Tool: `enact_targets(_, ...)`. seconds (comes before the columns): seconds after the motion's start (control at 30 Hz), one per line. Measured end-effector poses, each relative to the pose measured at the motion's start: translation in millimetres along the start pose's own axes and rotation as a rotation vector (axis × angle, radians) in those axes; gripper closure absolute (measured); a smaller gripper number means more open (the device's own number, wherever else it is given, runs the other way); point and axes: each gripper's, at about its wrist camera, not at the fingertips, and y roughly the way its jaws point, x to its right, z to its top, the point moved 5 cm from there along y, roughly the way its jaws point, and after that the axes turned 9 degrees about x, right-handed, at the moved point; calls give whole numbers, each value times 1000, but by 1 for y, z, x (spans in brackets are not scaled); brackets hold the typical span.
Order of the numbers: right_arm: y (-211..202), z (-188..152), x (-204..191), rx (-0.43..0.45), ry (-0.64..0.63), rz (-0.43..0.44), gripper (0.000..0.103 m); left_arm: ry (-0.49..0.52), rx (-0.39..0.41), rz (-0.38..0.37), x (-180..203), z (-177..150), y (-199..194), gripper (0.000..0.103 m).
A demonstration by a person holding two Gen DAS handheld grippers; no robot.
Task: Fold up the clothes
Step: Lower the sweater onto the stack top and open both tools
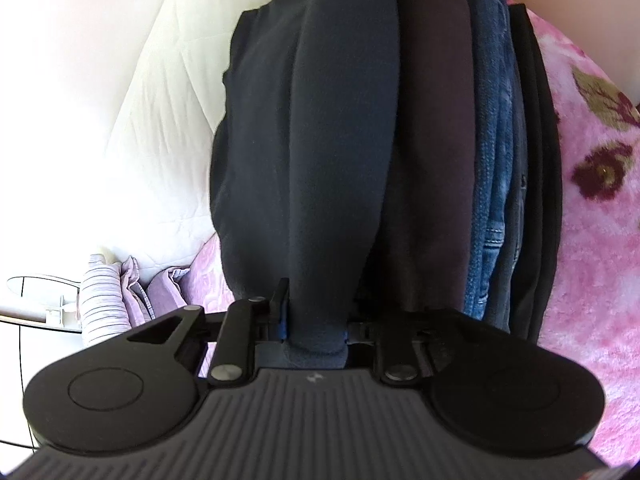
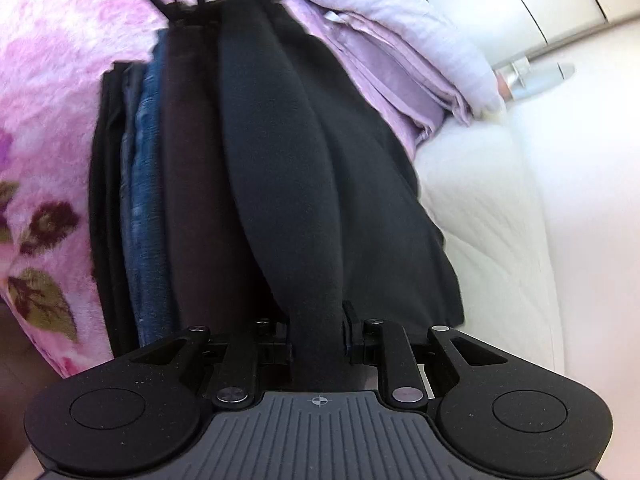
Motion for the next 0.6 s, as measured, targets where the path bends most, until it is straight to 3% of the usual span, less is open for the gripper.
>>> enact_targets(0.17, -12, -22, -3, -62, 80, -14, 84, 16, 10, 3, 19, 3, -4, 81)
enact_targets(0.33, -14, -28, -13, -83, 87, -2, 84, -36, -19, 6, 21, 6, -12, 75)
enact_targets(0.47, -21, -27, -2, -88, 91, 0, 84, -77, -43, 8, 22, 8, -18, 80)
enact_targets(0.6, -17, -29, -17, -100, 46, -10, 83, -126, -68, 2, 20, 12, -20, 81)
